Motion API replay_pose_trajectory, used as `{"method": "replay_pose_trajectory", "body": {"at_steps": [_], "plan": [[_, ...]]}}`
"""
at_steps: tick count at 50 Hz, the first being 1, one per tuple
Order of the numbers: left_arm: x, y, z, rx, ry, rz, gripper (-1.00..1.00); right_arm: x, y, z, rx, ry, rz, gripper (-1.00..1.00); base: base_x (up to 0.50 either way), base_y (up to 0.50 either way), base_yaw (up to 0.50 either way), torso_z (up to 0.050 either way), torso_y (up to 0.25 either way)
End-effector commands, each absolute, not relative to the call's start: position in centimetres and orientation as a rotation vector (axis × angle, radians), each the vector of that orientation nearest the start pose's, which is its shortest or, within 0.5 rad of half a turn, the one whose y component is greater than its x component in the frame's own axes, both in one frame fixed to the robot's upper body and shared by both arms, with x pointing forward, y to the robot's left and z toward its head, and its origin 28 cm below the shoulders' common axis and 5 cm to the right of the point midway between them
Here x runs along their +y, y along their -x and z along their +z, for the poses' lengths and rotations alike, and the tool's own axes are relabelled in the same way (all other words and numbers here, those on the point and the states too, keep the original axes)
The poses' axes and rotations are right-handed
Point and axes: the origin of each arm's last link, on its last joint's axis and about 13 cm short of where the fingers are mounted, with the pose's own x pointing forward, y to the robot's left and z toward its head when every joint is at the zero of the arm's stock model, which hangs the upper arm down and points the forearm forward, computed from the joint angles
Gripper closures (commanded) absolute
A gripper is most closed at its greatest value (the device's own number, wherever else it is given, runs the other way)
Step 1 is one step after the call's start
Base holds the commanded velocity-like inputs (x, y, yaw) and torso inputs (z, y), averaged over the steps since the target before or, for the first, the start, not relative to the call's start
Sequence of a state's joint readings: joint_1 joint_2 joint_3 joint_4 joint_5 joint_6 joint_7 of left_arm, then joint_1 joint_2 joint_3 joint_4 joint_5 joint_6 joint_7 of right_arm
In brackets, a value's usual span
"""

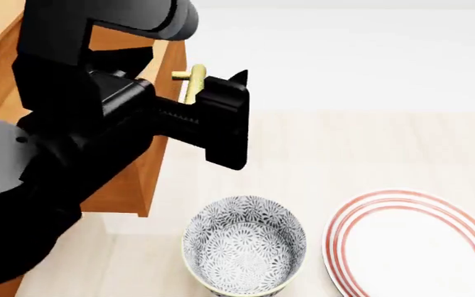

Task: Open the top drawer of the cabinet.

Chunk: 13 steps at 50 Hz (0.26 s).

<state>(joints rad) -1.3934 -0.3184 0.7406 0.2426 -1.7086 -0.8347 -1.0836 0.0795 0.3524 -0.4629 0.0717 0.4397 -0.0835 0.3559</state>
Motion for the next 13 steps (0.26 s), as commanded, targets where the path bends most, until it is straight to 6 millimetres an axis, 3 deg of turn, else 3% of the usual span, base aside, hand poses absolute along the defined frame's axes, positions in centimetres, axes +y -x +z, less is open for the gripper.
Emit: {"method": "replay_pose_trajectory", "body": {"at_steps": [1,13], "plan": [[11.6,-22.1,30.9,-0.110,-0.101,-0.435,-1.00,-9.7,-20.9,0.5,0.077,-0.062,0.047,-1.00,0.00,0.00,0.00,0.000,0.000],[12.3,-20.4,28.1,-0.241,-0.190,-0.383,-1.00,-9.7,-21.0,0.5,0.077,-0.062,0.043,-1.00,0.00,0.00,0.00,0.000,0.000]]}}
